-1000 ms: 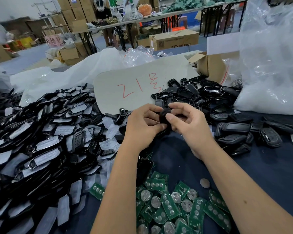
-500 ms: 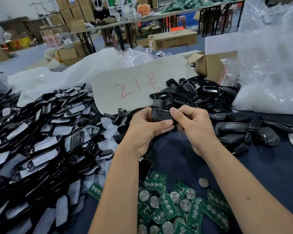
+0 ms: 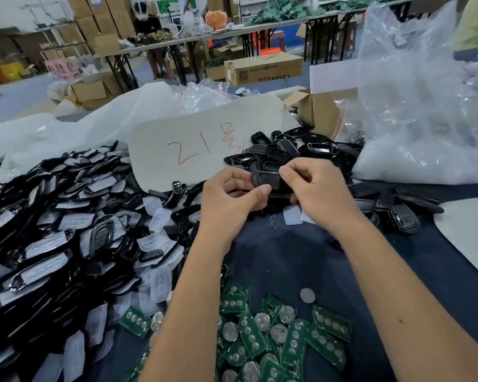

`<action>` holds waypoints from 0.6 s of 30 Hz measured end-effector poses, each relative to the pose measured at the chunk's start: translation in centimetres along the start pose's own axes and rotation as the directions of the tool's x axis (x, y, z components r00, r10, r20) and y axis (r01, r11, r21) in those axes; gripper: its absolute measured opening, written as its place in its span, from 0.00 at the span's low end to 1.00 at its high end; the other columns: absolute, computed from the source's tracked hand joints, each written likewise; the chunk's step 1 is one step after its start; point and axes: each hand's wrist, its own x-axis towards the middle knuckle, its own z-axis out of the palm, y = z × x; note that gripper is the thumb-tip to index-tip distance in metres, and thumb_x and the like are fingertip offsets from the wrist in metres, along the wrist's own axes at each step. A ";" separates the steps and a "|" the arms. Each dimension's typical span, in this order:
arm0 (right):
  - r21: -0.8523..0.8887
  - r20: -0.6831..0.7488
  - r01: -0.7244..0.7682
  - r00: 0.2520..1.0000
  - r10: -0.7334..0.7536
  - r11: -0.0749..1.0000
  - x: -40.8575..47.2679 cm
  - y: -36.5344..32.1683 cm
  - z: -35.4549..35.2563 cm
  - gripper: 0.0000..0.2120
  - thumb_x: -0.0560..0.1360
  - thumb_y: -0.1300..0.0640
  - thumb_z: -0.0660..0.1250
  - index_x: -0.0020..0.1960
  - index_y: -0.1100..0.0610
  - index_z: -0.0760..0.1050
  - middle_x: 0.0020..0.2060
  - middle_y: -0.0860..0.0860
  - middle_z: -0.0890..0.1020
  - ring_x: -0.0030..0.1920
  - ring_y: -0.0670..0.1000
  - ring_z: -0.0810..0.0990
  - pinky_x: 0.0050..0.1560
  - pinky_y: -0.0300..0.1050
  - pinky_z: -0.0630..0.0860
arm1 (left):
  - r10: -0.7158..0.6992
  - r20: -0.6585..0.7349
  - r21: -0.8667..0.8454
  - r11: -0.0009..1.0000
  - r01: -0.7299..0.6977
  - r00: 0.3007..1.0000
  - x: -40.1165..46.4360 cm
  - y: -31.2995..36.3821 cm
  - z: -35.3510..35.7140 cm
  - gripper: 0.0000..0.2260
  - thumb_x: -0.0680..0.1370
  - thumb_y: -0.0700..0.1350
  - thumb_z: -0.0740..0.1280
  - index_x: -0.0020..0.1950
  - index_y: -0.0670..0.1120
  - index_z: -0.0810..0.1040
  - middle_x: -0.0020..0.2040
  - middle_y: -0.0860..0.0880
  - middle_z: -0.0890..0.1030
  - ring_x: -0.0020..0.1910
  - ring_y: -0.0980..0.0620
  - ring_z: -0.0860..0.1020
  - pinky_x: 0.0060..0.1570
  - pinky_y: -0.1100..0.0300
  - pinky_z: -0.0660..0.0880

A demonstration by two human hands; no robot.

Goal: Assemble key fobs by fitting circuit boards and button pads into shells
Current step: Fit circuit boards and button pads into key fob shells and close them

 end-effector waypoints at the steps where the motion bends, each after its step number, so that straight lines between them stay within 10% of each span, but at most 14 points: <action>1: -0.084 -0.024 0.005 1.000 -0.007 0.996 0.1 0.0 -1.0 0.13 0.82 0.53 0.67 0.41 0.57 0.82 0.31 0.53 0.81 0.32 0.51 0.76 0.38 0.48 0.71 | 0.005 0.038 0.041 0.999 -0.006 0.999 -0.1 0.0 0.6 0.08 0.73 0.35 0.78 0.46 0.42 0.81 0.36 0.48 0.84 0.38 0.45 0.86 0.40 0.57 0.83; 9: -0.418 -0.134 -0.282 0.959 0.248 0.864 0.4 2.0 -7.1 0.11 0.81 0.52 0.69 0.43 0.51 0.87 0.34 0.49 0.82 0.44 0.56 0.80 0.45 0.46 0.72 | -0.019 0.372 0.352 0.928 -0.123 0.928 -1.6 -0.2 5.3 0.05 0.76 0.39 0.76 0.51 0.45 0.86 0.41 0.52 0.83 0.44 0.50 0.83 0.46 0.51 0.84; 18: -0.389 -0.196 -0.183 0.974 0.113 0.903 0.4 0.5 -7.2 0.03 0.77 0.56 0.74 0.45 0.50 0.85 0.34 0.42 0.80 0.39 0.44 0.80 0.48 0.40 0.72 | -0.056 0.293 0.657 0.737 -0.158 0.954 -0.1 1.7 0.9 0.05 0.74 0.44 0.78 0.45 0.52 0.85 0.38 0.54 0.85 0.36 0.60 0.80 0.41 0.65 0.76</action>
